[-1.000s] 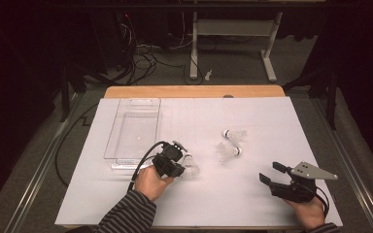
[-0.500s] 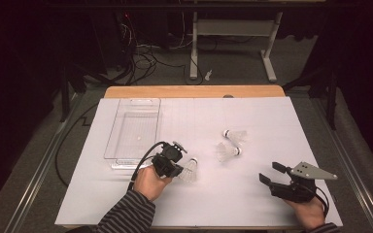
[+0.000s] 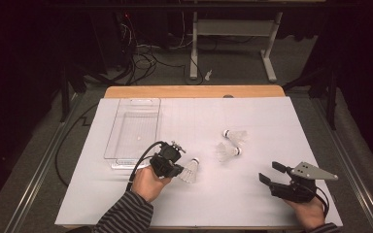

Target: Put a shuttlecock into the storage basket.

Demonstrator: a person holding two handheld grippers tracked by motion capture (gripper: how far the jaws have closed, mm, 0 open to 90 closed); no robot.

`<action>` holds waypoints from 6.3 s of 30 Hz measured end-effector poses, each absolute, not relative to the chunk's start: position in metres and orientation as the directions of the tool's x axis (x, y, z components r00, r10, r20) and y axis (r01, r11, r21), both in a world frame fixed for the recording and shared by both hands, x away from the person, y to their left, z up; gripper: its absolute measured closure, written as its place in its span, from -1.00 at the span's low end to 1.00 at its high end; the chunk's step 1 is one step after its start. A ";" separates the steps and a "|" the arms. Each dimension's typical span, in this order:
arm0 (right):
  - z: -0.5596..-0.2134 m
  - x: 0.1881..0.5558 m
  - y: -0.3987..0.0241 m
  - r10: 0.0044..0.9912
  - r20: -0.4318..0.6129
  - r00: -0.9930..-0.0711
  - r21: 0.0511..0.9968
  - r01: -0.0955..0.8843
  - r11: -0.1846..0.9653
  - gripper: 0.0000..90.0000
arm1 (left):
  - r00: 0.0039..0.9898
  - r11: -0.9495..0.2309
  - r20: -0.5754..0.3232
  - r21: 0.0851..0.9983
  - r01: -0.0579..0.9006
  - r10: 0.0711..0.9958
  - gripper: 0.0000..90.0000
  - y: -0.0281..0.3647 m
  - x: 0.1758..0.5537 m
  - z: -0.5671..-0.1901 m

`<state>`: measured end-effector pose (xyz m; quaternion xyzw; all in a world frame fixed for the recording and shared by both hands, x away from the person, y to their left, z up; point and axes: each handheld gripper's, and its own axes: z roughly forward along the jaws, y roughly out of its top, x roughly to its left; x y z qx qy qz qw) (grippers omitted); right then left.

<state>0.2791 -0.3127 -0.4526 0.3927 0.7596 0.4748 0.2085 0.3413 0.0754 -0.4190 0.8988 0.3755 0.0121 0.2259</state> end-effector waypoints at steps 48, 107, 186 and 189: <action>-0.453 0.280 -0.315 0.798 0.069 -0.598 0.887 0.403 0.225 -0.31 | 0.720 -0.570 -0.201 0.487 0.662 0.664 0.99 0.101 0.331 -0.390; -0.453 0.280 -0.316 0.798 0.074 -0.599 0.887 0.404 0.222 -0.31 | 0.641 -0.442 -0.195 0.577 0.687 0.742 0.99 0.162 0.340 -0.348; -0.453 0.277 -0.319 0.802 0.079 -0.593 0.891 0.403 0.210 -0.31 | 0.417 -0.234 -0.223 0.561 0.794 0.881 0.99 0.209 0.419 -0.373; -0.453 0.277 -0.319 0.802 0.078 -0.593 0.891 0.403 0.210 -0.31 | 0.408 -0.218 -0.235 0.564 0.796 0.882 0.99 0.210 0.421 -0.374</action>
